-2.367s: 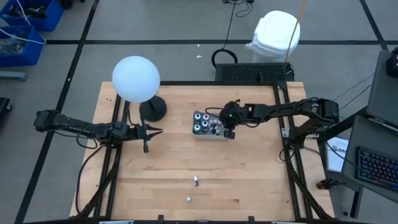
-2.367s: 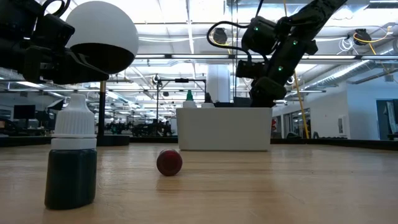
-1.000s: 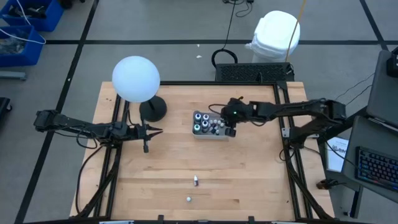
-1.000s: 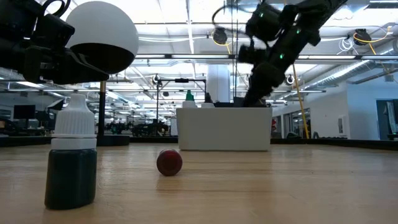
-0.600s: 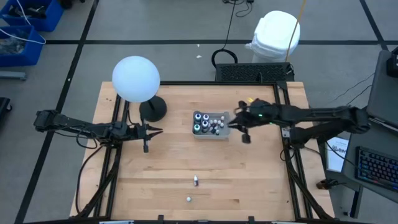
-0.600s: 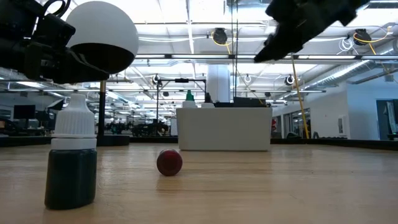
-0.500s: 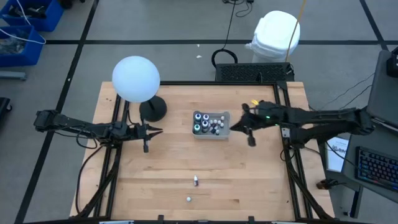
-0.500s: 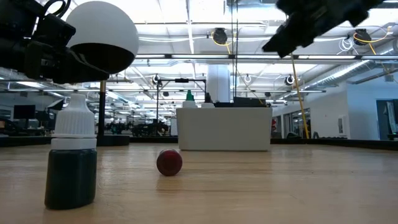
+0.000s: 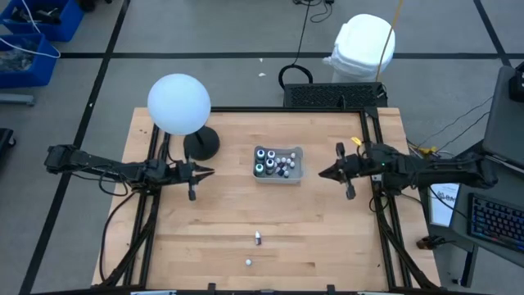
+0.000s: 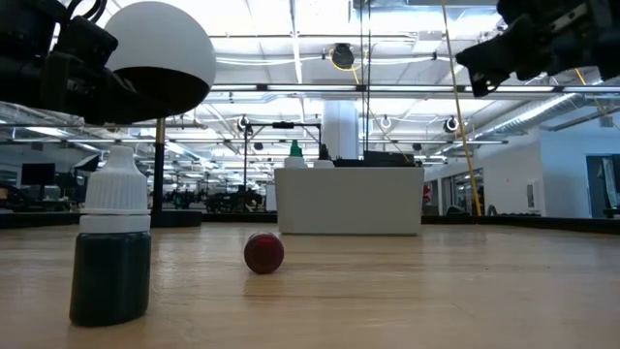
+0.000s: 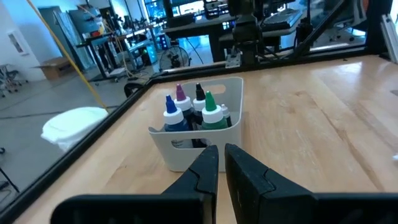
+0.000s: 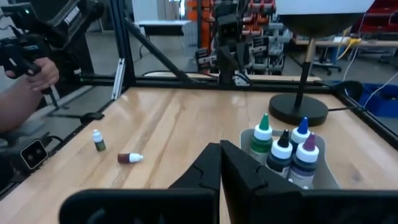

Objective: Pick & Place food coloring
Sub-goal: Put the small green food coloring bottle into the gray bin

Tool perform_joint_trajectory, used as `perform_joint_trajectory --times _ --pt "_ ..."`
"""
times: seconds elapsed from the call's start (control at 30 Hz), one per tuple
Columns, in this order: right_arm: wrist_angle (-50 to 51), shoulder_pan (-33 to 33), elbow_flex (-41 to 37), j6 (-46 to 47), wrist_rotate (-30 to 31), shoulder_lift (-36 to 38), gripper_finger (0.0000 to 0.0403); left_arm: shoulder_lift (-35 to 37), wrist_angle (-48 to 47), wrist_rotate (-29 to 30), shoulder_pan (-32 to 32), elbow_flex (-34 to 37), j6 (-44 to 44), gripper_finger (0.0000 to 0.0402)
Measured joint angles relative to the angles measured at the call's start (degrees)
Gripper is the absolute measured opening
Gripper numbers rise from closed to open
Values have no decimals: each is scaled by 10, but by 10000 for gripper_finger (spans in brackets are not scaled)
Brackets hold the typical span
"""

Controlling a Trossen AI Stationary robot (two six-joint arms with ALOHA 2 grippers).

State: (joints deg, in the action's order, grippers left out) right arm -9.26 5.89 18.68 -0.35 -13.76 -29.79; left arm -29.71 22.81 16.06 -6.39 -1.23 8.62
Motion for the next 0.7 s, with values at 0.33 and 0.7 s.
perform_joint_trajectory --times 0.33,0.7 --pt "-57 0 -92 2 1 131 0 0 14 0 0 0 -43 37" --pt "-66 0 -131 -1 0 183 0 0 28 0 0 0 -44 37"
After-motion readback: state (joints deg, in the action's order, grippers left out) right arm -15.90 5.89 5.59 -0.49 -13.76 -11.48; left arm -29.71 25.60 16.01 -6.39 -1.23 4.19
